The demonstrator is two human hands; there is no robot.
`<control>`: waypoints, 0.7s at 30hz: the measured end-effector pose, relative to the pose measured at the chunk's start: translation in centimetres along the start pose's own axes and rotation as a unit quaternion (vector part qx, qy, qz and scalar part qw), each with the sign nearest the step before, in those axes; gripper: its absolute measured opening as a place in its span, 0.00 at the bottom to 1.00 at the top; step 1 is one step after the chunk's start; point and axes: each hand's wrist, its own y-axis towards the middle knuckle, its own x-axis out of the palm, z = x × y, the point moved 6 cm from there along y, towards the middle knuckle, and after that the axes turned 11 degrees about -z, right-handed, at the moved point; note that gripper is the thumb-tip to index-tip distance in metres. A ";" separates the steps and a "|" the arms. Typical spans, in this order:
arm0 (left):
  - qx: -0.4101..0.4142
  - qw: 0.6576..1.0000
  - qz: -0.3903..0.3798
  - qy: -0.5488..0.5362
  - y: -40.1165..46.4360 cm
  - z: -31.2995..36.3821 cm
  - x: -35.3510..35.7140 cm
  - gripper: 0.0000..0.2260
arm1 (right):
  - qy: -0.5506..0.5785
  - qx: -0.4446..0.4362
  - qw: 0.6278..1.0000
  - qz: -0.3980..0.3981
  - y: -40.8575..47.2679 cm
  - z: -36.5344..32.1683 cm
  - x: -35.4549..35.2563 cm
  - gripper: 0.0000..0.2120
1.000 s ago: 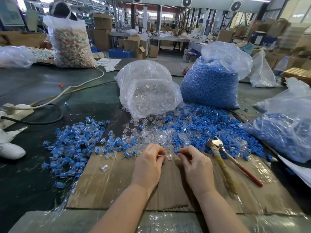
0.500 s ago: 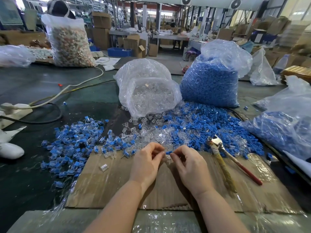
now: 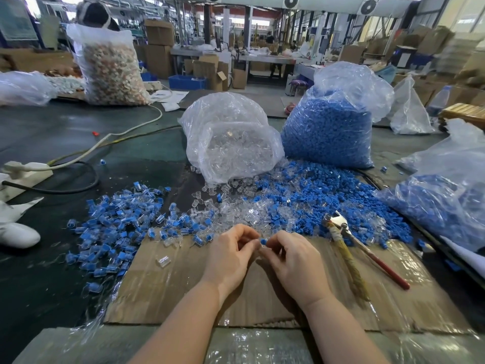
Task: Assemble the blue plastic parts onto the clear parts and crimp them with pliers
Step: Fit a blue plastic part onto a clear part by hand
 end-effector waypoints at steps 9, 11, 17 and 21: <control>0.001 1.000 -0.015 -0.012 0.1 0.0 0.2 0.07 | 0.066 -0.042 0.997 0.013 -0.2 -0.6 -0.7 0.09; 0.005 1.000 -0.016 -0.011 0.1 0.1 0.2 0.10 | 0.065 -0.045 0.997 0.012 -0.1 -0.6 -0.8 0.09; 0.008 1.000 -0.018 -0.009 0.0 0.3 0.2 0.08 | 0.062 -0.046 0.997 0.015 -0.2 -0.7 -0.8 0.09; 0.004 1.000 -0.018 0.000 0.0 0.2 0.2 0.07 | 0.041 -0.048 0.998 0.026 -0.3 -0.7 -0.9 0.06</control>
